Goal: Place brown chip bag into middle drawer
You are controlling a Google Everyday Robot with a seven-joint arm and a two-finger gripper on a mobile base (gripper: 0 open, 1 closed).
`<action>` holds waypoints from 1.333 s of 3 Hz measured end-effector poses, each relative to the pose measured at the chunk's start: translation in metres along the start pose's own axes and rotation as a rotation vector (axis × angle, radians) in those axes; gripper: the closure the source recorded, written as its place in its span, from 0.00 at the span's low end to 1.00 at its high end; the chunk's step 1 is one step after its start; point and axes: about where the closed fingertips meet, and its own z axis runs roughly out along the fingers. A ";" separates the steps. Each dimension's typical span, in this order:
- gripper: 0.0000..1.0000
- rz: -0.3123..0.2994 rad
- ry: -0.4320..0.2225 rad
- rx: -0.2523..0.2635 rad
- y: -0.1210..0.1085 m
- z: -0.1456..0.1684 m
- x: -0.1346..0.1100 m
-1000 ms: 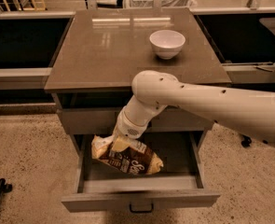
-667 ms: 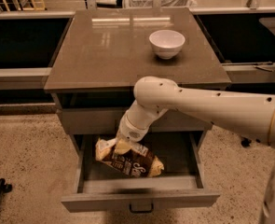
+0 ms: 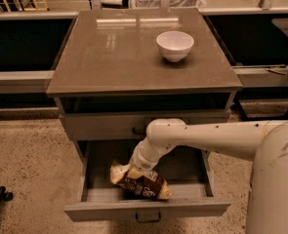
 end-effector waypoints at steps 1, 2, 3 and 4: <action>0.58 -0.001 -0.031 0.043 -0.012 0.004 -0.007; 0.35 -0.001 -0.031 0.043 -0.011 0.004 -0.007; 0.11 -0.001 -0.031 0.043 -0.011 0.004 -0.007; 0.00 -0.029 0.024 0.013 0.000 -0.014 -0.008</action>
Offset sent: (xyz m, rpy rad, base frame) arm 0.0122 0.0072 -0.0012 0.0280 -0.0408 -0.0238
